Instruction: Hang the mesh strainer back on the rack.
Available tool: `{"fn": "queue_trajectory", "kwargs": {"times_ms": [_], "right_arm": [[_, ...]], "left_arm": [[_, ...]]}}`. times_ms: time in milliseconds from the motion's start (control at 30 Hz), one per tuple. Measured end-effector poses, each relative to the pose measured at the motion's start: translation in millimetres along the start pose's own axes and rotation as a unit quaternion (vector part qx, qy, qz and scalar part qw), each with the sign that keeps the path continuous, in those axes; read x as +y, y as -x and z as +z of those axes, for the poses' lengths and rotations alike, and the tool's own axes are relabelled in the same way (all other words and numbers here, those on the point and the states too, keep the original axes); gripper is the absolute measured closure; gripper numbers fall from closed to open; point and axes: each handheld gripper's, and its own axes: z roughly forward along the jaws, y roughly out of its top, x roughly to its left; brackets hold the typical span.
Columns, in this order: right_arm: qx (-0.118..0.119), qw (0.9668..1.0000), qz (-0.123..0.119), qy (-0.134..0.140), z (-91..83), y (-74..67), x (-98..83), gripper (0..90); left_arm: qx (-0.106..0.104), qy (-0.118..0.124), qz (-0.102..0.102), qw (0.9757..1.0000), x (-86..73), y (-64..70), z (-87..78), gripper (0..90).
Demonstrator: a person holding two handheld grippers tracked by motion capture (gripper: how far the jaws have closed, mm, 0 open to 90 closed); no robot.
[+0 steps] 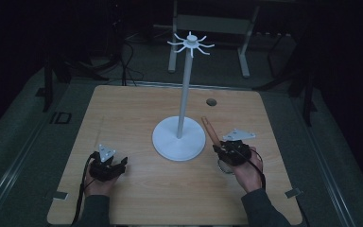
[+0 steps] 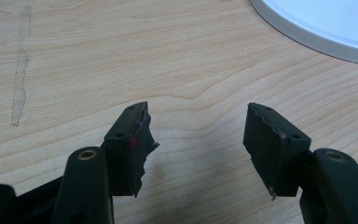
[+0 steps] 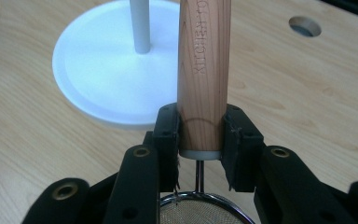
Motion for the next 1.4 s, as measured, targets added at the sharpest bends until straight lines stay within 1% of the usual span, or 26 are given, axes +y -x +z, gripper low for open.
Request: {"fn": "queue_trajectory", "kwargs": {"times_ms": [267, 367, 433, 833, 1400], "right_arm": [[-0.003, 0.9997, 0.000, 0.025, -3.5, -3.3, 9.7, 69.6], [-0.004, 0.9993, 0.005, 0.036, -4.7, -4.4, 12.0, 69.6], [-0.004, 0.9992, 0.008, 0.040, -5.2, -5.0, 13.1, 69.6], [-0.007, 0.9976, 0.010, 0.069, -10.9, -5.0, 21.4, 69.6], [-0.007, 0.9951, -0.001, 0.099, -18.4, -10.4, 37.3, 69.6]], "left_arm": [[0.001, 0.002, -0.002, 1.0000, 0.2, -0.2, -0.7, 41.4], [0.001, 0.003, -0.001, 1.0000, 0.2, -0.2, -0.8, 41.4], [0.001, 0.002, -0.001, 1.0000, 0.2, -0.3, -0.9, 41.4], [0.001, 0.003, -0.002, 1.0000, 0.2, -0.2, -0.8, 41.4], [-0.001, 0.003, -0.002, 1.0000, 0.3, 0.0, -0.7, 41.4]]}}
